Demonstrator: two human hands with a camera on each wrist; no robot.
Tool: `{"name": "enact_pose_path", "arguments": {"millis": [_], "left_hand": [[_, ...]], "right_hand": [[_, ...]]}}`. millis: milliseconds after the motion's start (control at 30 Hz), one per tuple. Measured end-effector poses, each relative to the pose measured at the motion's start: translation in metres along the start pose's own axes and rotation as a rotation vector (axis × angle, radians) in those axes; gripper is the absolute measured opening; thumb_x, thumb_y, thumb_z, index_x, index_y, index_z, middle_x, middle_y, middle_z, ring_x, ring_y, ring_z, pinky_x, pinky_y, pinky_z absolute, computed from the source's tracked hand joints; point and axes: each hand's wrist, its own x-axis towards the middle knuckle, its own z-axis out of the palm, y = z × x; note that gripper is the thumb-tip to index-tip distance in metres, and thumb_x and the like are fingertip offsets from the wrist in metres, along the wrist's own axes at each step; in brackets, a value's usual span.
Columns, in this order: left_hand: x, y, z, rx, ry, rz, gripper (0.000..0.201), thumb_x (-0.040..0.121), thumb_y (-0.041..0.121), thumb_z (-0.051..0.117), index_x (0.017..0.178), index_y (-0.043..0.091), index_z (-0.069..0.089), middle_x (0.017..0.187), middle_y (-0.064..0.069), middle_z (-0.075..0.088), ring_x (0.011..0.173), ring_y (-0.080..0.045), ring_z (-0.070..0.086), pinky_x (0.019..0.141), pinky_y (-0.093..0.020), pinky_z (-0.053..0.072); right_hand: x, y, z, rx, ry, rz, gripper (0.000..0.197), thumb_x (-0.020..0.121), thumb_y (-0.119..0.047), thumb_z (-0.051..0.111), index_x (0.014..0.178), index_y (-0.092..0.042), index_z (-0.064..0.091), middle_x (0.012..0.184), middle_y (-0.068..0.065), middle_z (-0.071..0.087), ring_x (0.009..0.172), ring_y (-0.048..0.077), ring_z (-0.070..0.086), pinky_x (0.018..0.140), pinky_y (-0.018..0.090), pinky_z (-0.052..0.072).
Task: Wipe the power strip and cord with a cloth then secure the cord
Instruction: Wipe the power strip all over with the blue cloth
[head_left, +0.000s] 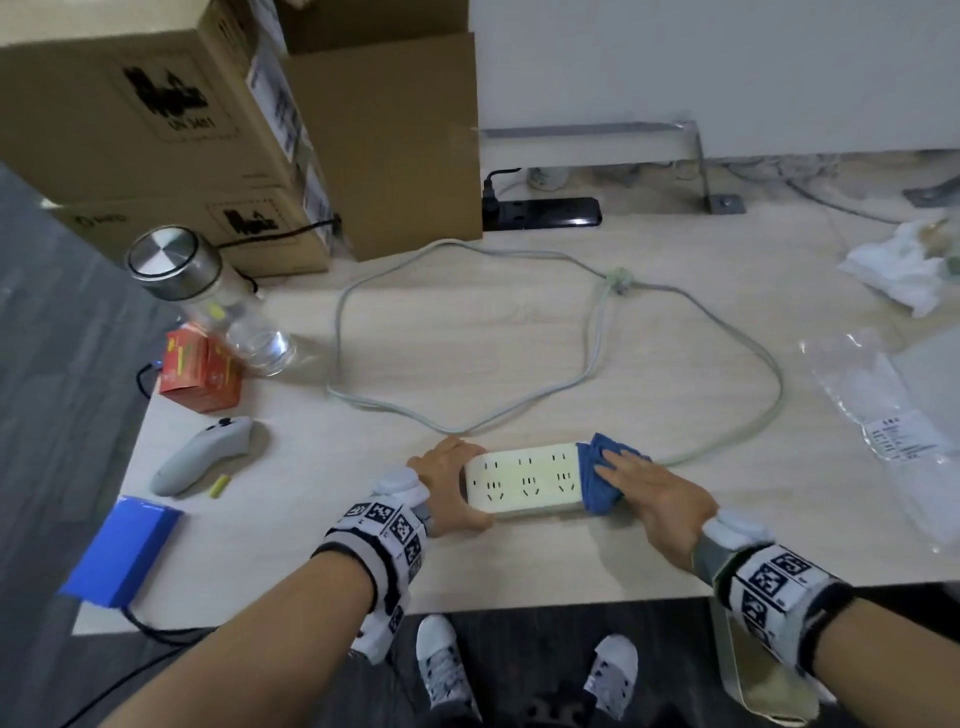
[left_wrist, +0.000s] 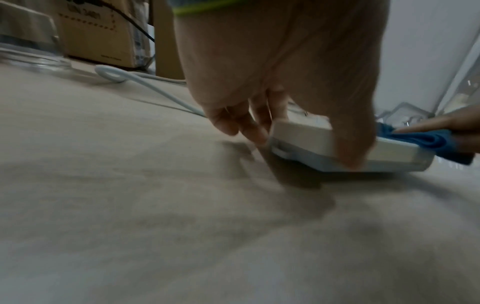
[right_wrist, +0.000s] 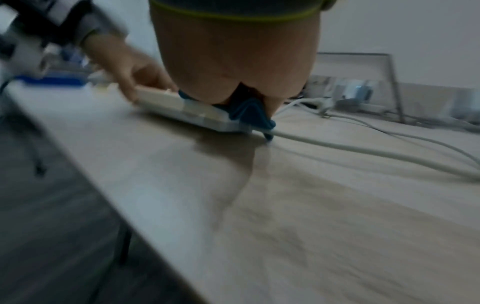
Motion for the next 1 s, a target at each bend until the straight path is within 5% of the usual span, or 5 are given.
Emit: {"name": "enact_pose_path", "arguments": {"millis": [133, 300, 500, 800, 1000], "left_hand": [[-0.002, -0.001, -0.011, -0.269, -0.096, -0.09, 0.055, 0.068, 0.05, 0.078, 0.114, 0.028, 0.061, 0.105, 0.005, 0.065, 0.091, -0.011, 0.061, 0.076, -0.025, 0.048], [0.0, 0.007, -0.011, -0.469, -0.095, -0.339, 0.041, 0.091, 0.059, 0.039, 0.097, 0.024, 0.059, 0.075, -0.003, 0.061, 0.06, -0.016, 0.054, 0.057, -0.026, 0.04], [-0.002, 0.02, 0.0, -0.422, -0.084, -0.507, 0.076, 0.098, 0.054, 0.01, 0.094, 0.0, 0.063, 0.044, -0.005, 0.061, 0.034, -0.015, 0.052, 0.041, -0.018, 0.036], [-0.007, -0.008, -0.001, -0.017, 0.189, -0.292, 0.051, 0.083, 0.064, 0.05, 0.111, 0.021, 0.053, 0.102, -0.003, 0.066, 0.09, -0.026, 0.063, 0.081, -0.039, 0.051], [-0.004, -0.01, 0.011, 0.303, 0.043, 0.08, 0.106, 0.066, 0.058, 0.074, 0.148, 0.023, 0.017, 0.151, 0.001, 0.025, 0.126, -0.027, 0.041, 0.101, -0.042, 0.042]], "right_hand": [[0.009, -0.026, -0.028, 0.125, 0.161, 0.163, 0.047, 0.089, 0.007, 0.047, 0.131, -0.012, 0.055, 0.135, 0.006, 0.055, 0.122, 0.027, 0.052, 0.103, 0.035, 0.039], [0.018, -0.047, -0.044, 0.377, 0.31, 0.306, 0.032, 0.093, 0.008, 0.042, 0.11, -0.006, 0.065, 0.108, -0.005, 0.061, 0.094, 0.002, 0.051, 0.08, -0.006, 0.028], [0.021, -0.046, -0.038, 0.468, 0.263, 0.401, 0.031, 0.095, 0.005, 0.041, 0.109, -0.009, 0.065, 0.101, -0.01, 0.057, 0.096, 0.007, 0.049, 0.068, -0.01, 0.026], [0.009, -0.046, -0.042, 0.311, 0.376, 0.176, 0.034, 0.09, 0.012, 0.041, 0.114, 0.001, 0.062, 0.115, 0.006, 0.062, 0.105, -0.002, 0.054, 0.093, -0.003, 0.026], [-0.005, -0.018, 0.006, -0.114, 0.061, -0.084, 0.044, 0.075, -0.006, 0.074, 0.118, -0.007, 0.064, 0.126, 0.024, 0.057, 0.108, 0.045, 0.058, 0.085, 0.055, 0.05]]}}
